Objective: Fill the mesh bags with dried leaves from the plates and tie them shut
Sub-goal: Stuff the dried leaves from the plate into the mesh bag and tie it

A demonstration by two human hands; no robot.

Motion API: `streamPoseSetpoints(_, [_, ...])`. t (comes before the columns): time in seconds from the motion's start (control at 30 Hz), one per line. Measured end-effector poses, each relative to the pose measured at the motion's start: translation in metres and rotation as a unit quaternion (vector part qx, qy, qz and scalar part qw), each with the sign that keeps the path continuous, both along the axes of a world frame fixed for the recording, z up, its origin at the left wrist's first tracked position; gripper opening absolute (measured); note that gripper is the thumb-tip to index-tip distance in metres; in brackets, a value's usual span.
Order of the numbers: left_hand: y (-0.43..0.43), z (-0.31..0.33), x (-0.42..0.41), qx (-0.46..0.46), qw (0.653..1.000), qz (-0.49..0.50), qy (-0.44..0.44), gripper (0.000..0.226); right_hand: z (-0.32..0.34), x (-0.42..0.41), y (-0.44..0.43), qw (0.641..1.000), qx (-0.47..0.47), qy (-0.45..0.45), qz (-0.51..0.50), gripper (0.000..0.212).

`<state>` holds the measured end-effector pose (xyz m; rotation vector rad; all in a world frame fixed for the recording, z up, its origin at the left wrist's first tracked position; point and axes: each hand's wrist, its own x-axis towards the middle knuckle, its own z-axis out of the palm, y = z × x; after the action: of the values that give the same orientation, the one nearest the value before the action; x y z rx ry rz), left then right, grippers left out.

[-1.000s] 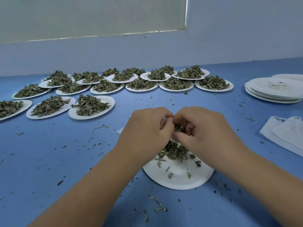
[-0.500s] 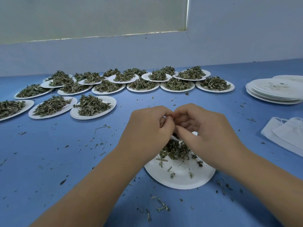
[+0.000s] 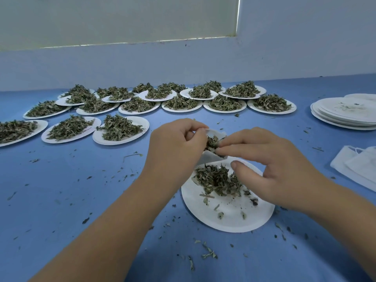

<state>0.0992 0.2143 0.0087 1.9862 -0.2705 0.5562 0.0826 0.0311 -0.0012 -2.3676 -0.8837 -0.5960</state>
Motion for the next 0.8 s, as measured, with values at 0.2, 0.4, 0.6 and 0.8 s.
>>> streamPoseSetpoints(0.2, [-0.002, 0.0, -0.005, 0.013, 1.0, -0.025, -0.002, 0.025, -0.003, 0.002, 0.014, 0.995, -0.093, -0.023, 0.016, 0.02])
streamPoseSetpoints(0.4, [0.002, 0.002, -0.003, 0.008, 1.0, 0.007, -0.014, 0.023, -0.004, -0.001, 0.013, 0.998, -0.009, -0.038, 0.052, 0.021])
streamPoseSetpoints(0.6, [0.005, 0.005, -0.002, -0.021, 1.0, -0.007, 0.009, 0.02, 0.003, 0.002, -0.002, 0.998, -0.04, -0.04, 0.021, 0.034])
streamPoseSetpoints(0.8, [-0.001, 0.003, -0.005, -0.007, 0.999, -0.046, 0.013, 0.021, -0.001, 0.005, 0.007, 0.996, -0.072, -0.021, 0.045, 0.029])
